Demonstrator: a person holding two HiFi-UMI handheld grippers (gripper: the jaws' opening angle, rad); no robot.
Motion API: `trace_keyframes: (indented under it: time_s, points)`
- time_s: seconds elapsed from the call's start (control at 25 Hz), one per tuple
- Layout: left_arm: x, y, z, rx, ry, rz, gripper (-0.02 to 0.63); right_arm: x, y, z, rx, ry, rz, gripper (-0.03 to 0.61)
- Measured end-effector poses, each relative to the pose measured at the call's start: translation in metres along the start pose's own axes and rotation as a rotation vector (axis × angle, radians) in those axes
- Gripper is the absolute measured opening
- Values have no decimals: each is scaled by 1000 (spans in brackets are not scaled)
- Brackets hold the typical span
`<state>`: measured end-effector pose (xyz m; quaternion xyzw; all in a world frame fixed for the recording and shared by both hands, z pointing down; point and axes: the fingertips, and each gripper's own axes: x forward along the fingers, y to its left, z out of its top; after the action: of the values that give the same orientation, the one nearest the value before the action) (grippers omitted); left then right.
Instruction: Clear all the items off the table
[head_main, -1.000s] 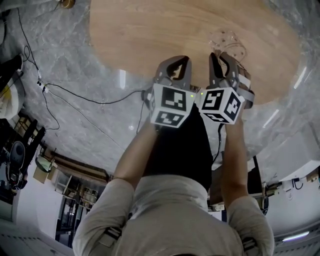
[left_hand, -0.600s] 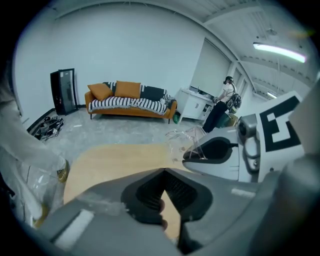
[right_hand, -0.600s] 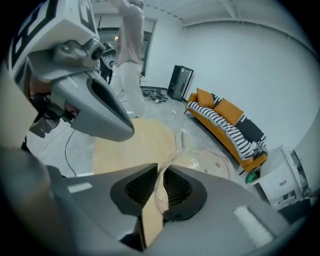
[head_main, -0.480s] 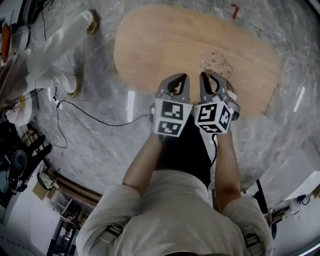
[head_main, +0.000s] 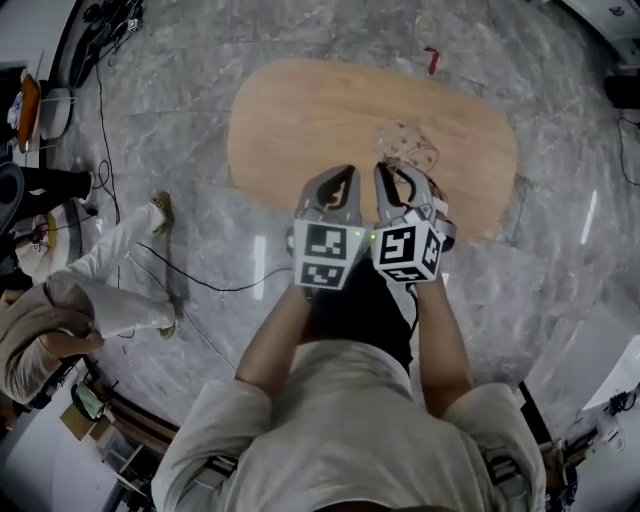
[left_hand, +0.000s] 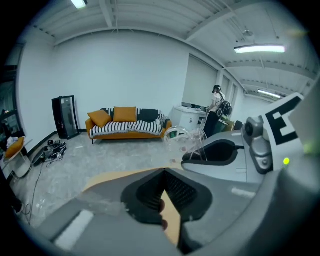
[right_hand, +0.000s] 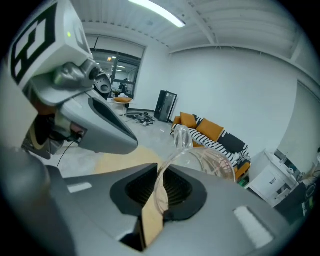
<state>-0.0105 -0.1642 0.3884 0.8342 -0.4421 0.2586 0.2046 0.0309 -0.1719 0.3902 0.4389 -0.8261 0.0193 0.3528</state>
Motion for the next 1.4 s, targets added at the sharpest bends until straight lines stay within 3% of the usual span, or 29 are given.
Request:
trace_keyframes:
  time_s: [0.36, 0.56, 0.88, 1.16, 1.4]
  points:
    - [-60, -61, 61, 85, -162, 50, 20, -110, -40, 14, 168, -165, -119, 46]
    - [-101, -94, 73, 149, -205, 72, 20, -160, -36, 24, 187, -236, -140, 46]
    - [-164, -116, 92, 151, -306, 128, 20, -242, -27, 45, 192, -362, -178, 46]
    - [-210, -112, 84, 153, -341, 125, 20, -297, -25, 38, 228, -373, -297, 44]
    - [-250, -134, 67, 167, -384, 59, 20, -331, 19, 44, 242, -393, -364, 46]
